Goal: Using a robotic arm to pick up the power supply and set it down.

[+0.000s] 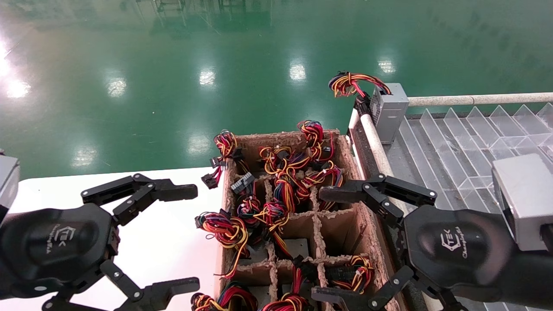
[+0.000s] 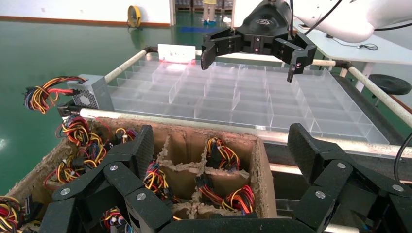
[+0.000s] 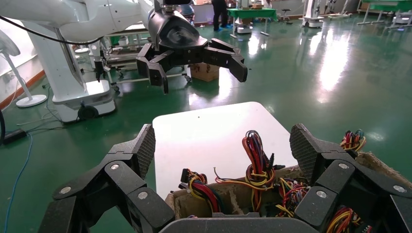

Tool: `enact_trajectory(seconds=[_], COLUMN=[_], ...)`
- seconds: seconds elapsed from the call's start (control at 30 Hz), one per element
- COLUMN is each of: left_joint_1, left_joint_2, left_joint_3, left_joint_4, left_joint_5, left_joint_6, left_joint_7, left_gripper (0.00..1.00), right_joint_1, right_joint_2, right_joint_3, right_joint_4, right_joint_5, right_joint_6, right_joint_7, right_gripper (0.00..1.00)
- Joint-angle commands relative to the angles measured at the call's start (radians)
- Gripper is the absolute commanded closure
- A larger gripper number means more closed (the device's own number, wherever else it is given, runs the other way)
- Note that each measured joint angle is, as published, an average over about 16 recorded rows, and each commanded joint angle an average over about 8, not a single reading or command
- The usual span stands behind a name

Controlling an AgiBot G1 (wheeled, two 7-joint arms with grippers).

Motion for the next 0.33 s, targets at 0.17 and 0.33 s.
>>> enact_trajectory(seconds=[0.17, 0.33], left_joint_1=[0.0, 0.0], left_joint_2=[0.0, 0.0], left_joint_3=[0.0, 0.0], left_joint_4=[0.0, 0.0], left_joint_5=[0.0, 0.0], left_joint_6=[0.0, 0.0], left_joint_7=[0.0, 0.0], left_gripper=[0.0, 0.0], right_joint_1=[0.0, 0.001], right_joint_2=[0.0, 0.0], right_joint_3=[0.0, 0.0], right_joint_4=[0.0, 0.0], right_joint_5=[0.0, 0.0], right_joint_6=[0.0, 0.0], right_joint_7=[0.0, 0.0], right_gripper=[0.0, 0.0])
